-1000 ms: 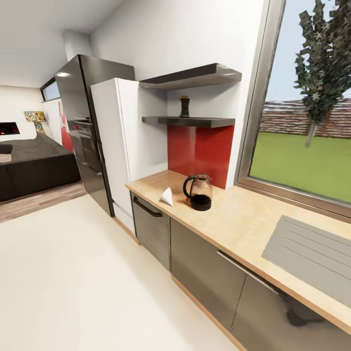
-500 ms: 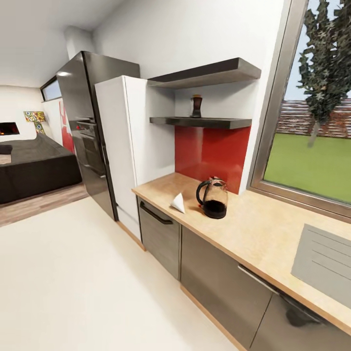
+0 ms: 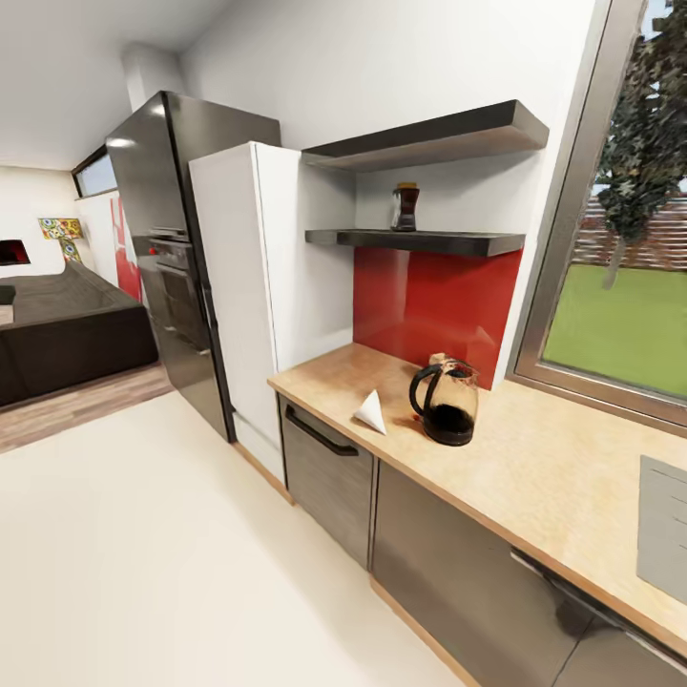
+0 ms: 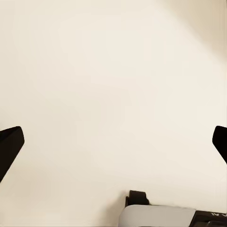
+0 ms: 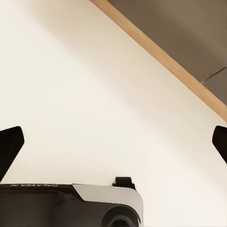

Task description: Set up a coffee station on the kitchen countertop: keep the coffee maker on the countertop, move the bottle of coffee from the kitchen shelf to the counter next to the coffee maker, place a paper coffee filter on top of the coffee maker, put the saucer next to the coffee maker with the coffee cup on the saucer, and place the electric kettle next to the coffee maker.

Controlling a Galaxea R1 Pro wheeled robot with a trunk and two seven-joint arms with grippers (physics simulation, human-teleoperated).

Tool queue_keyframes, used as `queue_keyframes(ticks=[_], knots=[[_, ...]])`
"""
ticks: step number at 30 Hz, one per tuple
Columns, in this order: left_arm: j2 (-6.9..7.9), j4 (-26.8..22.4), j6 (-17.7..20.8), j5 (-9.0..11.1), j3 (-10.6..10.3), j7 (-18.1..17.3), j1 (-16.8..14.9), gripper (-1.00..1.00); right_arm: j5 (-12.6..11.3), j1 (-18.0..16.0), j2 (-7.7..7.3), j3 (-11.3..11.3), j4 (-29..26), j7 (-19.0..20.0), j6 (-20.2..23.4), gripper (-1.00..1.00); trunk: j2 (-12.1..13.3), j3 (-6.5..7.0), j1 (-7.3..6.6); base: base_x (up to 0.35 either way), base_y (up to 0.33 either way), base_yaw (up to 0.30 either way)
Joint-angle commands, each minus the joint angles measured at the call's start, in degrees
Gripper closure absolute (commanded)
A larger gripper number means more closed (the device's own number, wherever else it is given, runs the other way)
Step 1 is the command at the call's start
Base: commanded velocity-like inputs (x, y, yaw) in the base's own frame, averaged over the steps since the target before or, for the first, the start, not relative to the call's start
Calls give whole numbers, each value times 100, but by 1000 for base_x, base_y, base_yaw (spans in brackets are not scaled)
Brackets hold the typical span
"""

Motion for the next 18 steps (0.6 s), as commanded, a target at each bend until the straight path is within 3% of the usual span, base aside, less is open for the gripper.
queue_keyframes(ticks=[1,18], knots=[[0,5,-18,34,9,-5,-1,-100,6,-2,1,0,3,3,-17,-100,-3,-2,4,252,246,-208],[0,5,-25,34,9,-5,-1,-100,-2,-2,1,0,9,11,-9,-100,-3,-2,4,183,287,-294]])
